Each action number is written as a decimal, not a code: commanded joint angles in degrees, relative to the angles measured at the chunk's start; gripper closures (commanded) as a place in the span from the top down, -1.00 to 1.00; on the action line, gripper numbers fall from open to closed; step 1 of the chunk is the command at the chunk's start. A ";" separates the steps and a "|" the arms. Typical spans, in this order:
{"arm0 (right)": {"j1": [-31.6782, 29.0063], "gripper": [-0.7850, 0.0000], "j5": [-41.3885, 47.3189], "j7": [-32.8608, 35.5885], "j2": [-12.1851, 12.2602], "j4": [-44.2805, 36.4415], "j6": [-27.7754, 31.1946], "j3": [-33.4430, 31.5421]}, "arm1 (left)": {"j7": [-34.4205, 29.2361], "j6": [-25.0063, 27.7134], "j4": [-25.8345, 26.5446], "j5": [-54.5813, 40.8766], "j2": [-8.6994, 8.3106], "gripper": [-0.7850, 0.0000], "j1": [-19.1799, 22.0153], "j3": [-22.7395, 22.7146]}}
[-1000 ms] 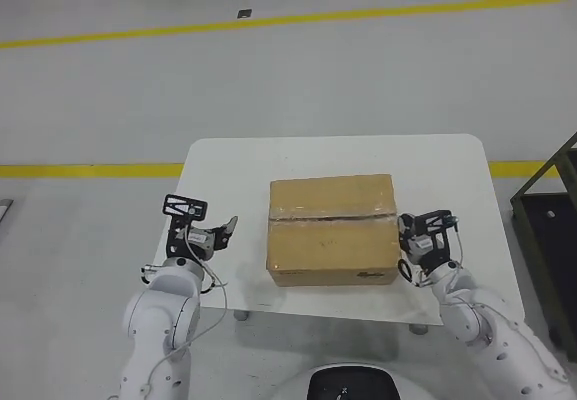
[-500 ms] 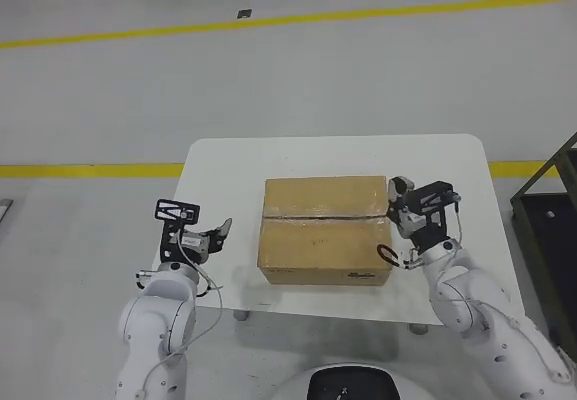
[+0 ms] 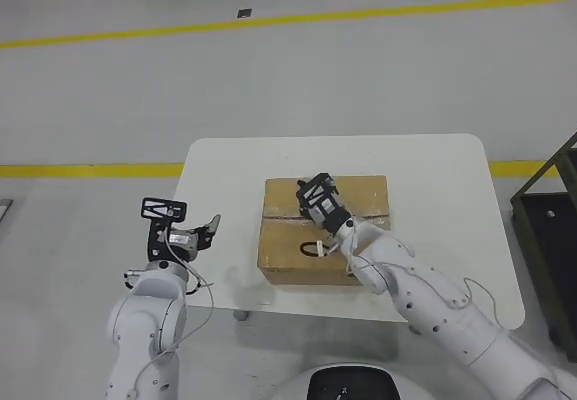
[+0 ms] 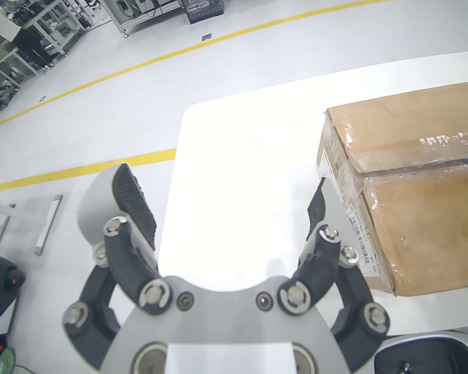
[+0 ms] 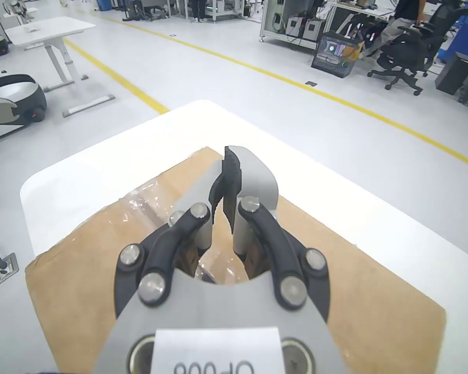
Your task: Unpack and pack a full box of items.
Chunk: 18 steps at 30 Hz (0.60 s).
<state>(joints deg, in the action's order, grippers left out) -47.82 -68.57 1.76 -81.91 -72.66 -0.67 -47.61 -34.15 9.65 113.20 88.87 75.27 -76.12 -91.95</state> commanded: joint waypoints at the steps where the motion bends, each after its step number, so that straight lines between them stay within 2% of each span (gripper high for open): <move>1: 0.09 -1.00 0.16 -0.62 -0.46 1.64 -0.35 0.72 | 0.05 0.02 0.08 0.00 -0.07 1.00 -0.15 -0.17; 9: -3.30 -1.00 -0.06 -0.80 -0.48 3.24 -2.02 -1.07 | 0.35 0.65 0.34 -0.05 -0.26 1.00 -0.59 0.58; 18: -8.76 -1.00 -4.44 1.18 0.90 -2.62 -4.06 -5.66 | 0.46 1.08 0.04 -0.18 -0.45 1.00 -0.25 1.52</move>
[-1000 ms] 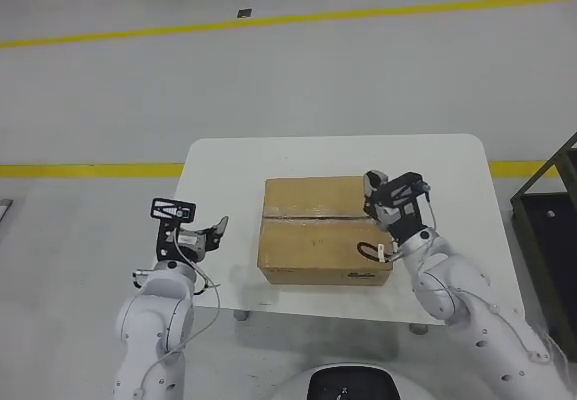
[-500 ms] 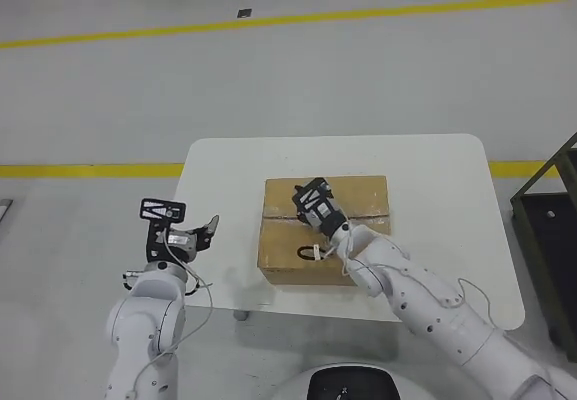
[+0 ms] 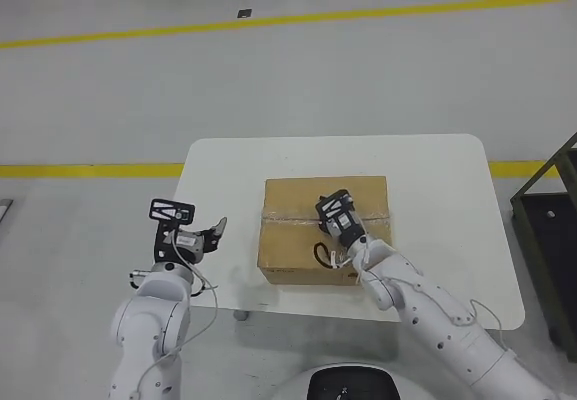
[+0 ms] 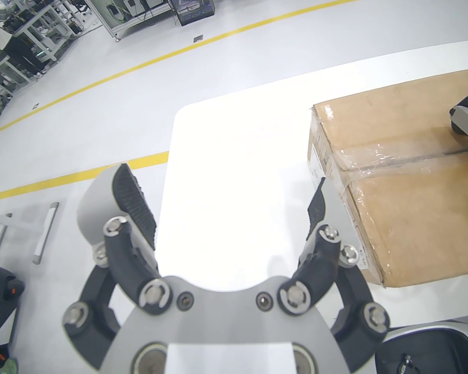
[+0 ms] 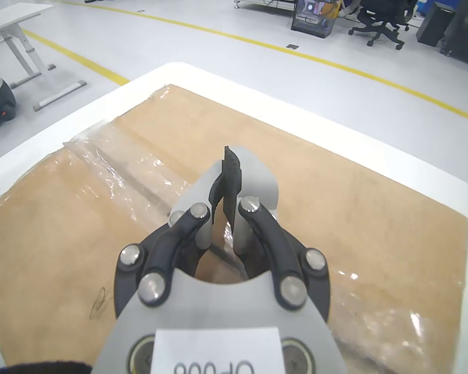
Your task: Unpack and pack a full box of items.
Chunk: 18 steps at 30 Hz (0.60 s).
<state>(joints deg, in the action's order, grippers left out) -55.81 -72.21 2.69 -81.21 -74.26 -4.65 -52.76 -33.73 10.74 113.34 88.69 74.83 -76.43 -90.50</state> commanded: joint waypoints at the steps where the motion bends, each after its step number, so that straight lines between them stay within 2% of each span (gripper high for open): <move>1: -1.63 -1.00 -1.18 0.57 0.40 -2.01 -0.36 -1.22 | 0.09 0.04 -0.21 -0.03 -0.04 1.00 0.13 0.19; 10: -8.05 -1.00 -6.55 4.29 1.90 -8.78 0.10 -5.31 | 0.13 0.32 -0.62 -0.16 -0.20 1.00 0.64 1.30; 18: -11.00 -1.00 -3.63 4.86 2.11 -11.89 -1.63 -8.96 | 0.20 0.45 -0.70 -0.19 -0.38 1.00 0.69 1.63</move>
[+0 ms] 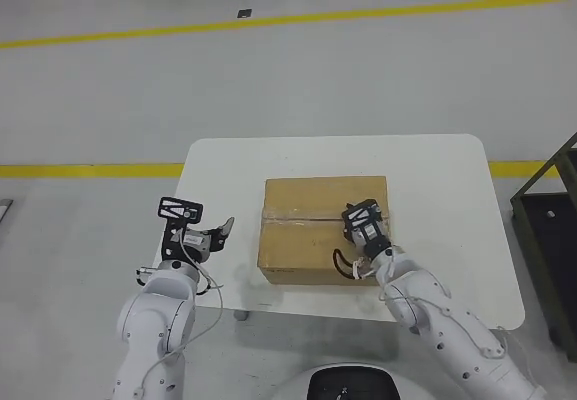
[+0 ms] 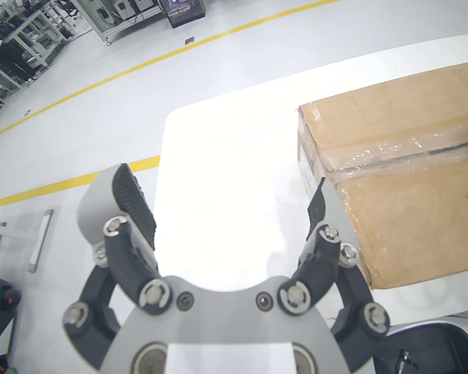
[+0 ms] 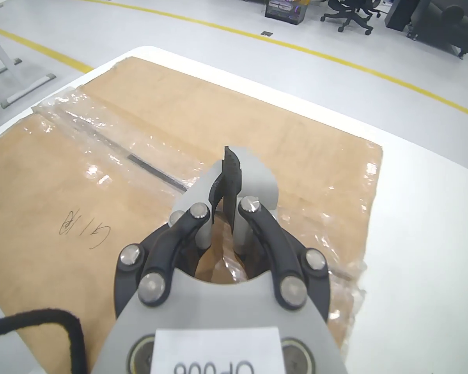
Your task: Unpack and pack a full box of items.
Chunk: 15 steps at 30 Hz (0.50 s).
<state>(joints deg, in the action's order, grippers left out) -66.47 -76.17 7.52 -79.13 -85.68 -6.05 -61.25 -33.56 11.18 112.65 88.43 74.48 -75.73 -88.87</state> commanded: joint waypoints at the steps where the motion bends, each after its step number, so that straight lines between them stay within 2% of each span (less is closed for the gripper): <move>1: -0.72 -1.00 0.40 0.23 0.08 -0.92 -0.33 -0.86 | 0.01 0.00 -0.03 0.08 -0.05 1.00 -0.03 0.01; 7: -2.72 -1.00 0.84 2.02 0.23 -2.40 -0.74 -2.40 | 0.07 0.09 0.07 -0.52 -0.17 1.00 -0.14 0.16; 15: -5.96 -1.00 2.95 -3.37 0.61 -9.41 -1.21 -7.10 | 1.90 1.00 1.23 -4.42 -0.25 1.00 -1.04 0.28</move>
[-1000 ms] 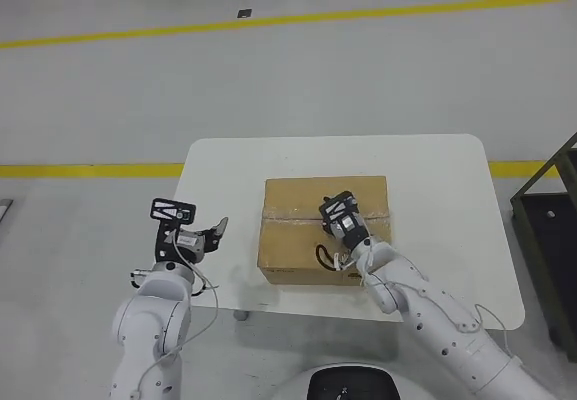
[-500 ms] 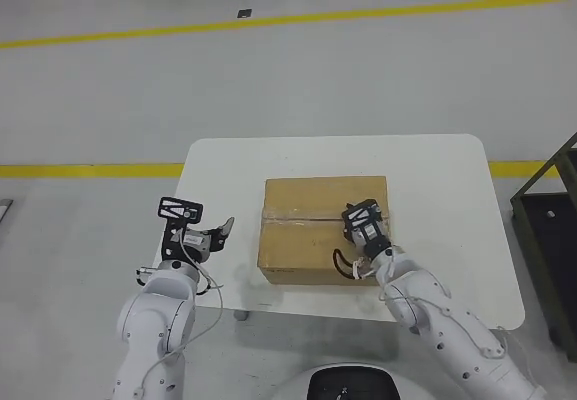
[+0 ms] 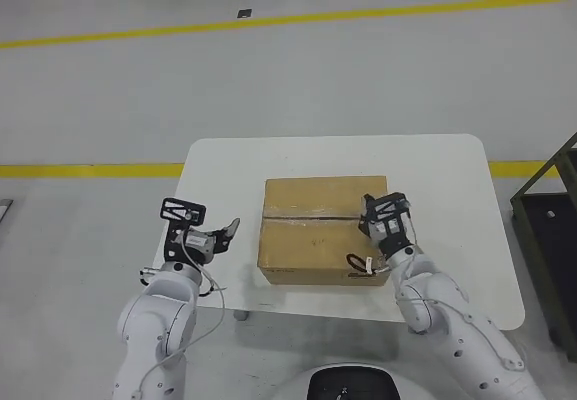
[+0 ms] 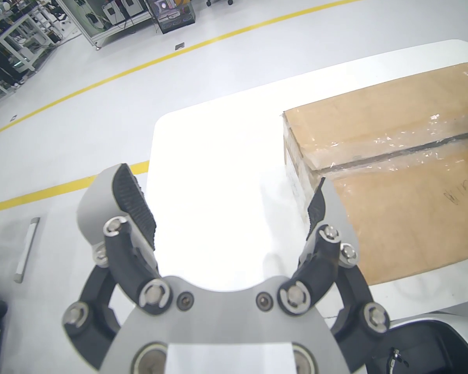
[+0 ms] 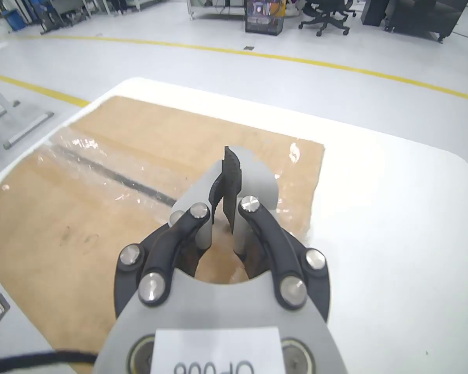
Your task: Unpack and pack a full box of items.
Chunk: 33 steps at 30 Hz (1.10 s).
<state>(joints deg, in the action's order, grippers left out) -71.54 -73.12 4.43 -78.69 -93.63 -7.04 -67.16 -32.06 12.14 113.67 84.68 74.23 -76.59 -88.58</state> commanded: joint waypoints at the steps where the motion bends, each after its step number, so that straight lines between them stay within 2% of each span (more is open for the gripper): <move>1: -1.94 -1.00 0.23 -0.88 0.34 -3.29 -0.24 -2.52 | 0.77 0.23 0.51 -1.49 0.00 1.00 -0.40 0.03; 6: -10.01 -1.00 -0.19 -2.34 1.73 -12.04 2.58 -10.82 | 4.14 1.25 3.12 -5.71 -0.02 1.00 -1.83 0.05; 14: -23.63 -1.00 -0.69 -1.23 3.46 -22.98 6.50 -26.33 | 3.82 2.05 6.68 -9.11 -0.04 1.00 -3.10 2.66; 18: -30.22 -1.00 -0.75 -2.57 3.85 -26.21 9.74 -31.18 | 10.14 0.98 5.90 -5.55 0.06 1.00 -4.03 5.71; 22: -35.44 -1.00 -0.15 -6.35 3.90 -26.59 11.84 -33.62 | 17.68 1.03 2.87 -2.54 0.04 1.00 -6.06 7.64; 30: -38.65 -1.00 -0.15 -12.63 3.83 -24.64 13.46 -34.62 | 23.21 0.02 -1.38 -0.06 -0.02 1.00 -6.93 9.08; 31: -38.57 -0.87 0.04 -13.23 3.82 -24.15 13.60 -34.59 | 23.73 -0.38 -1.95 0.61 -0.01 1.00 -6.92 9.33; 32: -38.43 -0.55 0.18 -13.62 3.81 -23.75 13.77 -34.57 | 23.92 -1.09 -2.39 0.83 0.02 1.00 -6.78 9.48; 33: -38.27 0.32 0.11 -13.78 3.83 -23.47 14.21 -34.52 | 23.76 -1.87 -2.62 1.02 0.06 1.00 -6.56 9.57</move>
<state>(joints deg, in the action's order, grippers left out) -109.97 -72.97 -9.21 -74.88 -117.40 6.81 -101.73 -8.19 11.13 111.34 85.51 74.24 -83.37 -79.11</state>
